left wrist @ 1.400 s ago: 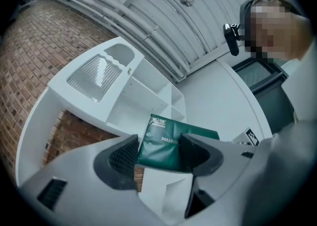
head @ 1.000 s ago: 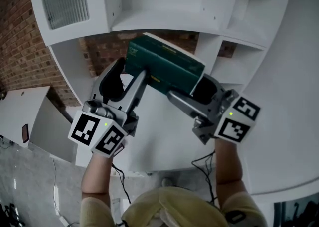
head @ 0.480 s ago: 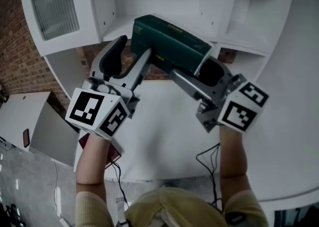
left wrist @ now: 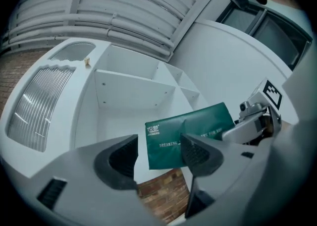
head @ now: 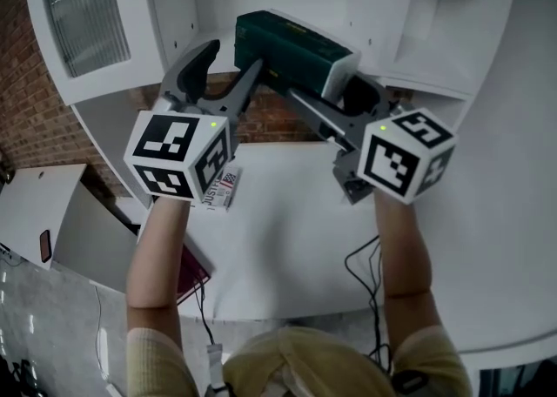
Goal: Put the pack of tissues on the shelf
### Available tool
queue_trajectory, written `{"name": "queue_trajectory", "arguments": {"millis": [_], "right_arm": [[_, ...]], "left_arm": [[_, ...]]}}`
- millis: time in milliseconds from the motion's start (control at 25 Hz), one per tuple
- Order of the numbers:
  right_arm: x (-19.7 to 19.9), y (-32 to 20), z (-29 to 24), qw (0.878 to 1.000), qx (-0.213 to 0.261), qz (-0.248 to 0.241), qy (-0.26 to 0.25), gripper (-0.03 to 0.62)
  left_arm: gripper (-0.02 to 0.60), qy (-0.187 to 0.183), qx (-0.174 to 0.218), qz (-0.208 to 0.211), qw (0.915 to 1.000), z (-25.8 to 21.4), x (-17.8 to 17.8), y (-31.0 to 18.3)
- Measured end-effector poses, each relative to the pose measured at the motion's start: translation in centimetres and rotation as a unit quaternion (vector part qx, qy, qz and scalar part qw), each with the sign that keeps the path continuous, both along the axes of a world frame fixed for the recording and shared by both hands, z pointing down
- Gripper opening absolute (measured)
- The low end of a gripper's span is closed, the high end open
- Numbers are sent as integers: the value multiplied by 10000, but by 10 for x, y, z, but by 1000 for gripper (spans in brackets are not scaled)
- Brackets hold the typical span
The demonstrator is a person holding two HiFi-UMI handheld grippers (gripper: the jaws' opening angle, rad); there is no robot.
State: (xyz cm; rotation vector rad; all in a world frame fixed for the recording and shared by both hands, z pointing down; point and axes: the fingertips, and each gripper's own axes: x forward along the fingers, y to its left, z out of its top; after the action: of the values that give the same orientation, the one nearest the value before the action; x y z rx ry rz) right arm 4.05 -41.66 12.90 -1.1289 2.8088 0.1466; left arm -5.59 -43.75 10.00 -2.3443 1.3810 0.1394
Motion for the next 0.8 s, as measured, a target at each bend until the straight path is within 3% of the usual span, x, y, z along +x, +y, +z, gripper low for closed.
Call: {"name": "queue_trajectory", "arguments": {"millis": [800], "right_arm": [[6, -62, -10, 9933, 83, 1062, 447, 345]], "left_arm": [[270, -632, -330, -391, 9967, 9, 7, -51]]}}
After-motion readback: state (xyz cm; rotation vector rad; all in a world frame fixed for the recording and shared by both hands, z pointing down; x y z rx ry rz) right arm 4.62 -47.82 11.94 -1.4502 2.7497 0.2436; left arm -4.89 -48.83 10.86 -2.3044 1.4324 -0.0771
